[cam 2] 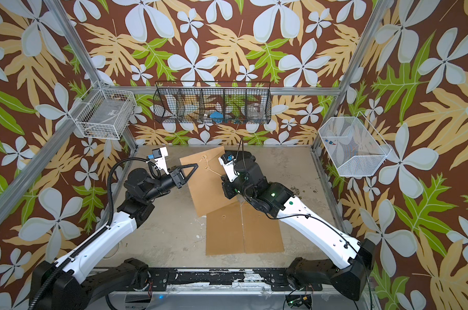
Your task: Open the file bag
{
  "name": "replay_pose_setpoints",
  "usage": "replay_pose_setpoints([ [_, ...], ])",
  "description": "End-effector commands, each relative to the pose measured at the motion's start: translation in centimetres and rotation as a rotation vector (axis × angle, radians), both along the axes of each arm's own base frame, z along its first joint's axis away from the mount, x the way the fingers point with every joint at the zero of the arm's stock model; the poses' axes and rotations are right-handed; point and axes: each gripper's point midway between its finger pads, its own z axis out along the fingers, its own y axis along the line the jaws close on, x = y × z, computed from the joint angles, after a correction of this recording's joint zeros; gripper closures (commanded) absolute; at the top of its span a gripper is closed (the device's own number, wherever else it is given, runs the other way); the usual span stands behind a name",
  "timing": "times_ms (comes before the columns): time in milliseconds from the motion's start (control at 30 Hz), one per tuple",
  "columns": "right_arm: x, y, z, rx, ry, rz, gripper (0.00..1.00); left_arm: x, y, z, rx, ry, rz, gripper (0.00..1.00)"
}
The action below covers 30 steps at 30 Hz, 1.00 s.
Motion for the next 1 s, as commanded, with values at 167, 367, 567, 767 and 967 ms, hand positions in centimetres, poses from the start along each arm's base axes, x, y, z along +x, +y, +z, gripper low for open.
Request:
replay_pose_setpoints([
  [167,0.5,-1.1,0.8,-0.004,-0.026,-0.018,1.00,-0.7,-0.4,-0.5,0.049,-0.043,-0.041,1.00],
  [367,0.7,-1.4,1.3,-0.006,-0.039,-0.029,1.00,-1.0,-0.5,-1.4,0.078,-0.041,-0.050,1.00],
  [567,0.8,-1.8,2.3,-0.002,-0.061,-0.035,1.00,-1.2,-0.7,-2.4,0.094,-0.032,-0.069,1.00],
  [767,0.7,-1.8,3.1,0.001,-0.074,-0.030,1.00,-1.2,-0.7,-2.9,0.103,-0.026,-0.075,1.00],
  [967,0.6,-2.9,3.3,-0.008,-0.084,-0.063,0.85,-1.0,-0.7,-2.7,0.104,-0.038,-0.064,1.00],
])
